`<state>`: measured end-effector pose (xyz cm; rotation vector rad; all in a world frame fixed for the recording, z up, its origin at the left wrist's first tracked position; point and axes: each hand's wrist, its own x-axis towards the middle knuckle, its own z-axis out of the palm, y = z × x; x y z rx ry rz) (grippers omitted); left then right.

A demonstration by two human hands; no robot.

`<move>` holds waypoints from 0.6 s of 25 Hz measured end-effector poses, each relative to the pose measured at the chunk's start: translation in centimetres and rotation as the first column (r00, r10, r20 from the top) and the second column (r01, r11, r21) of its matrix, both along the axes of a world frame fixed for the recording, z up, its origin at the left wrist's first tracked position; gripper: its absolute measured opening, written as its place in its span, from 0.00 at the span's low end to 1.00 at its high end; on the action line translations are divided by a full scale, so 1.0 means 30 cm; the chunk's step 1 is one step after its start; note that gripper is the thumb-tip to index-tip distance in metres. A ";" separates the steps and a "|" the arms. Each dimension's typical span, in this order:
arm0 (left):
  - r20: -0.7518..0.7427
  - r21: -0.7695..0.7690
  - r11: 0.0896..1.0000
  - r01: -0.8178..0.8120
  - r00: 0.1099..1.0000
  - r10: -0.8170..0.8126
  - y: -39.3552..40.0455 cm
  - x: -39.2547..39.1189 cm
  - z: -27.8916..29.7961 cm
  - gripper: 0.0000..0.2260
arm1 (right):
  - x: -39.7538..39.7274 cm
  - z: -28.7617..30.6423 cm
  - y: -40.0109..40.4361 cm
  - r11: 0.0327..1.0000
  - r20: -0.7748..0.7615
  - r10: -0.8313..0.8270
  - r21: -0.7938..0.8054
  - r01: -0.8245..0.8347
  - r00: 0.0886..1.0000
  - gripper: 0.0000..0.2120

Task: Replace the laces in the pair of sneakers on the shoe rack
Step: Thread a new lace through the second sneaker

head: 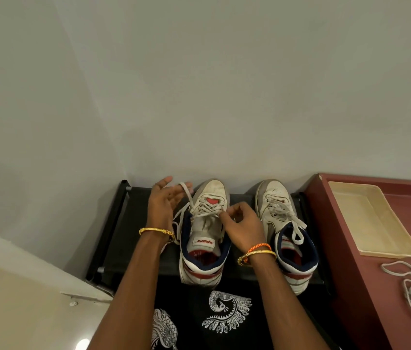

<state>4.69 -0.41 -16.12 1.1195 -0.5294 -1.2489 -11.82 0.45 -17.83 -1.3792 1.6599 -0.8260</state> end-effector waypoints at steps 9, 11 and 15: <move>0.653 -0.099 0.874 0.475 0.694 -0.303 0.077 -0.046 0.217 0.09 | 0.027 0.104 0.012 0.880 0.214 0.393 -0.372 -0.297 0.894 0.10; 0.642 -0.161 0.975 0.156 0.767 -0.017 0.062 0.008 0.165 0.09 | -0.027 0.111 -0.007 0.926 0.253 0.268 -0.333 -0.176 0.930 0.05; 0.646 -0.116 0.936 -0.333 0.690 0.326 0.055 0.096 0.026 0.08 | -0.158 0.113 -0.041 0.951 0.344 0.036 -0.301 0.074 0.938 0.05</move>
